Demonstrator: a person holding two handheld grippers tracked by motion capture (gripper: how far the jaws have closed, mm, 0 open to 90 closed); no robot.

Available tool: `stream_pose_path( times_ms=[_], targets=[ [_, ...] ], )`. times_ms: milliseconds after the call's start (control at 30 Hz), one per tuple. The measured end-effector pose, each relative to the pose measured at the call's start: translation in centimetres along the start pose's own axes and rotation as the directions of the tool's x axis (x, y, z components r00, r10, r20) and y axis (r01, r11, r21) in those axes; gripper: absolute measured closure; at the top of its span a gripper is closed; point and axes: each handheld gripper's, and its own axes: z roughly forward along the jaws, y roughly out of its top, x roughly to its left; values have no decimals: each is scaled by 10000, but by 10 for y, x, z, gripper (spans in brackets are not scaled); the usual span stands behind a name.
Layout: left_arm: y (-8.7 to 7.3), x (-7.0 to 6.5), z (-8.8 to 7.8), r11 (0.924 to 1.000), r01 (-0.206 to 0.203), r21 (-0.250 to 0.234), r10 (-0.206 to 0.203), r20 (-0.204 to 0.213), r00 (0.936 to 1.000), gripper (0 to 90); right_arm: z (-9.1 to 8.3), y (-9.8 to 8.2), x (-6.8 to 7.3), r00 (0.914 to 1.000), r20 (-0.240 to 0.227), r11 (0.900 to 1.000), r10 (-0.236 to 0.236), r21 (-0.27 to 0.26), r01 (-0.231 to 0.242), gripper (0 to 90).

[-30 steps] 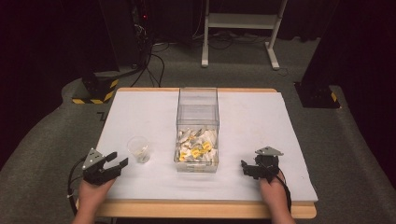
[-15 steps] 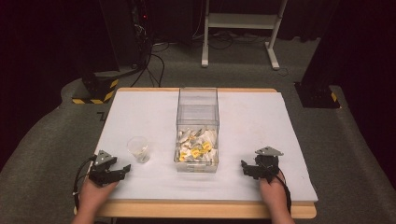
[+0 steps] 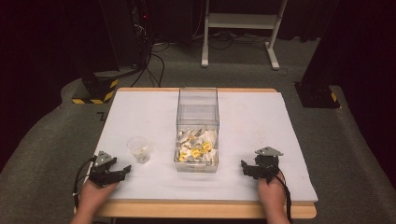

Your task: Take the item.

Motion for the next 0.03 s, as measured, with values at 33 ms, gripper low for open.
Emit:
stream_pose_path(
  times_ms=[33],
  targets=[
    [0, -1, 0, 10000, -11, 11, 11, -14, 10000, 276, 0, 0, 0, 10000, 0, 10000, 0, 0, 0, 115]
  ],
)
